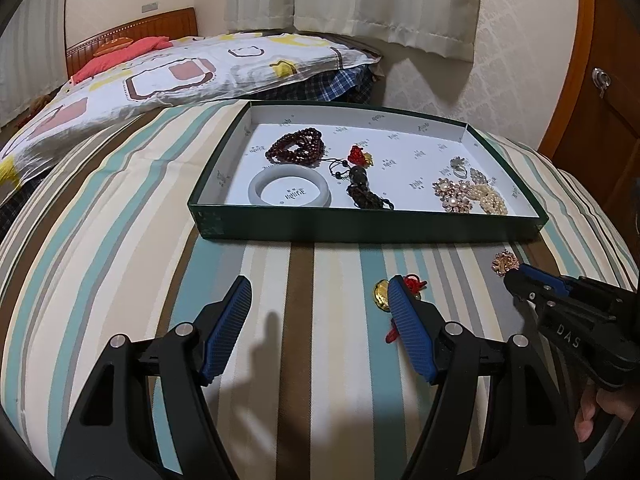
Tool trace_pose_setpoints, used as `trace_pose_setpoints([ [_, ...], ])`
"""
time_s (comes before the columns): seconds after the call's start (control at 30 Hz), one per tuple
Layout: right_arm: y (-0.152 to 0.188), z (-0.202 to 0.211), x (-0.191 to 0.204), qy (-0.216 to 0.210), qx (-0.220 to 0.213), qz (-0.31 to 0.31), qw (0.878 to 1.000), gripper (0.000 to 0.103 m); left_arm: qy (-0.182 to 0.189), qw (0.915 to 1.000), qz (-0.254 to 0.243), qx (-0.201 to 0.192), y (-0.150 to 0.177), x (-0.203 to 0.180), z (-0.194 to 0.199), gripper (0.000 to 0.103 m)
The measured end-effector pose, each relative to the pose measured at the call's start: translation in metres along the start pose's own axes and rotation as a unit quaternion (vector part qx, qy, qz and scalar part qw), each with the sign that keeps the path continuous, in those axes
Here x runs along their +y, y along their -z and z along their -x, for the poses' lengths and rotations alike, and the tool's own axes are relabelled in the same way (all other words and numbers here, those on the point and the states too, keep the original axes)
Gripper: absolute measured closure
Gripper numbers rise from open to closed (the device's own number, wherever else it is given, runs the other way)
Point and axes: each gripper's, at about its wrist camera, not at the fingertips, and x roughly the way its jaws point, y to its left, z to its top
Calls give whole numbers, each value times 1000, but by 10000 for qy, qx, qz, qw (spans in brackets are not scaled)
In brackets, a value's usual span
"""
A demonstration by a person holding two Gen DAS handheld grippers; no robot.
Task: Organize jewelry
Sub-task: 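Grasp the red tassel with gold coin with left tool while right grasps gold chain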
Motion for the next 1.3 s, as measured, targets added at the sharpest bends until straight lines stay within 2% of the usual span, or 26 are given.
trace_pose_setpoints([
  [0.4,2,13,-6,11,-267,-161,9995,92,138,9998,-105,88,0,-12,-4,34],
  [0.67,2,13,-13,-17,-303,-266,9992,92,258,9986,-415,199,0,-32,-14,37],
  [0.83,3,12,-12,-65,-293,-278,9992,92,277,9976,-454,450,3,-37,-26,51],
  [0.93,4,12,-13,-79,-283,-309,9991,92,235,9975,-527,410,6,-39,-25,60],
  [1.0,5,11,-13,-92,-276,-332,9990,92,241,9975,-544,393,6,-38,-25,75],
  [1.1,5,11,-12,-106,-278,-337,9990,92,305,9973,-549,379,7,-38,-24,89],
  [1.3,5,12,-12,-150,-371,-362,9985,92,330,9972,-575,343,9,-37,-21,92],
])
